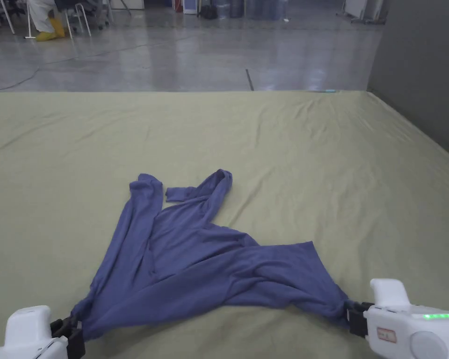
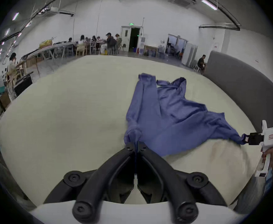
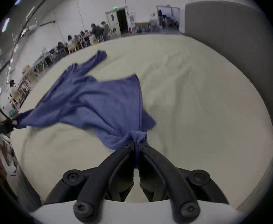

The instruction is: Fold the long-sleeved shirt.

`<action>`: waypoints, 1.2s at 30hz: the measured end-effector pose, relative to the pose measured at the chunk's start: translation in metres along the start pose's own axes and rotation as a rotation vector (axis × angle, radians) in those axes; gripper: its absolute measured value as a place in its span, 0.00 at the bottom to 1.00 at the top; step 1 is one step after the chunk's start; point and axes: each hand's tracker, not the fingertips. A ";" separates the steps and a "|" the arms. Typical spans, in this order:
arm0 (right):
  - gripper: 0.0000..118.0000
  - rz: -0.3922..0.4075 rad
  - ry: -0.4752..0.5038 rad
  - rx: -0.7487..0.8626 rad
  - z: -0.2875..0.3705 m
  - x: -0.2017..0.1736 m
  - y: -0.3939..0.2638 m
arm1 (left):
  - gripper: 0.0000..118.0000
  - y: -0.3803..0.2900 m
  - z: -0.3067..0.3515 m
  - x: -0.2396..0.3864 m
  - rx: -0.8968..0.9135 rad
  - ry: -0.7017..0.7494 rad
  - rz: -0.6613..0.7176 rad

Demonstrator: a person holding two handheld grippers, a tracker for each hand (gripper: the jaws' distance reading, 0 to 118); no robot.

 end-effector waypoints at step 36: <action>0.02 -0.038 0.015 0.131 0.075 -0.051 0.031 | 0.09 -0.002 -0.074 0.004 -0.182 0.093 -0.039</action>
